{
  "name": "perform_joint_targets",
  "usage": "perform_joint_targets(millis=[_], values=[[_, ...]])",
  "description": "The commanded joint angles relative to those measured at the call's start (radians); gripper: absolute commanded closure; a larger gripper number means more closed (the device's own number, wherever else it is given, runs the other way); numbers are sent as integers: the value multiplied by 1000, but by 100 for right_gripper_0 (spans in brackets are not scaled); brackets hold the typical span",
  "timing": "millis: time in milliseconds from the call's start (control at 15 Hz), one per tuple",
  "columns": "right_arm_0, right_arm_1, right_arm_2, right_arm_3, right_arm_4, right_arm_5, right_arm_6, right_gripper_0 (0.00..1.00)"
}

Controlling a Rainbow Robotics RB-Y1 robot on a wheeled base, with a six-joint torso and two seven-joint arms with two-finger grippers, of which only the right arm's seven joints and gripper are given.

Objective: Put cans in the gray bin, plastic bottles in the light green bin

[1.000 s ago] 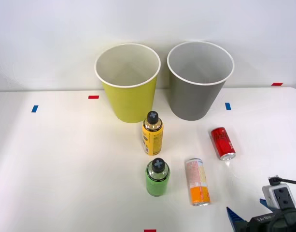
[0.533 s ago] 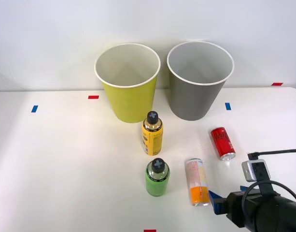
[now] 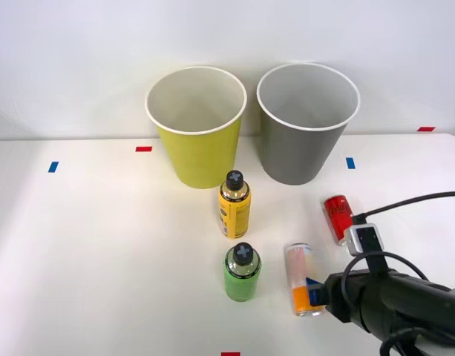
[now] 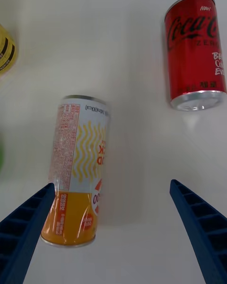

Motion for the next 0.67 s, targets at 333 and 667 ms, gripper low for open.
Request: perform_joint_targets(millis=[333, 667], values=[[-182, 130, 37, 110, -50, 213, -45, 19], [-253, 174, 37, 203, -68, 212, -66, 20]])
